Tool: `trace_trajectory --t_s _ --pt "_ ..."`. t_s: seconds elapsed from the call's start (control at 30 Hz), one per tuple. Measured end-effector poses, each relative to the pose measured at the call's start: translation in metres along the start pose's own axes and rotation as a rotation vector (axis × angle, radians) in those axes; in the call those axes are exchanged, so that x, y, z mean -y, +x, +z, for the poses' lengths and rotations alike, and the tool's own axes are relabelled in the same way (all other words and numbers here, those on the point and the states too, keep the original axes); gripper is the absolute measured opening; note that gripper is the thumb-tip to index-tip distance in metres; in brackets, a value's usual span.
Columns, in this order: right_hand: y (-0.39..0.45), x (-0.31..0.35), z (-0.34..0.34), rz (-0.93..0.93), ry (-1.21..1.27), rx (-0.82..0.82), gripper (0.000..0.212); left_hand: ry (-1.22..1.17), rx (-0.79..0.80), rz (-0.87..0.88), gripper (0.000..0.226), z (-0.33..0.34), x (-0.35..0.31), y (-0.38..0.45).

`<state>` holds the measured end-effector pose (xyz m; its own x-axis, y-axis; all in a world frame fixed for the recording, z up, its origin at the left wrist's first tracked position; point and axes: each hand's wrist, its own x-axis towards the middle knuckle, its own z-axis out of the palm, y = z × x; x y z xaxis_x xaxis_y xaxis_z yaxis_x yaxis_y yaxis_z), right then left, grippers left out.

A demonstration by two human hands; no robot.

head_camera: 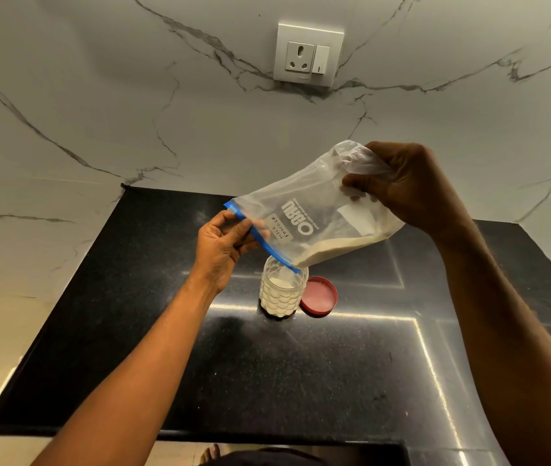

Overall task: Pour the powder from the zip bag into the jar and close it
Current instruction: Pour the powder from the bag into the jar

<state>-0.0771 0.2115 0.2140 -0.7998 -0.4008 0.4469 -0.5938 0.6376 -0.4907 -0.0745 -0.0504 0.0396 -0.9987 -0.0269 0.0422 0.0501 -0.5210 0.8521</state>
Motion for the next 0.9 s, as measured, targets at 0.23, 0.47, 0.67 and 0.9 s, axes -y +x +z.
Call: trace_trajectory --t_s 0.23,0.47,0.67,0.9 --pt "-0.001 0.0 0.002 0.004 0.011 0.037 0.021 -0.009 0.0 0.001 0.022 0.0 0.003 -0.003" --pt "0.004 0.0 0.001 -0.01 -0.003 0.032 0.024 -0.028 0.009 0.009 0.022 0.0 0.002 -0.001" --pt "0.007 0.003 0.002 -0.024 0.021 0.031 0.02 -0.048 -0.009 0.003 0.025 -0.001 0.001 -0.002" --pt "0.012 0.004 0.002 -0.038 0.005 0.031 0.019 -0.057 -0.013 0.001 0.024 0.001 0.001 -0.002"
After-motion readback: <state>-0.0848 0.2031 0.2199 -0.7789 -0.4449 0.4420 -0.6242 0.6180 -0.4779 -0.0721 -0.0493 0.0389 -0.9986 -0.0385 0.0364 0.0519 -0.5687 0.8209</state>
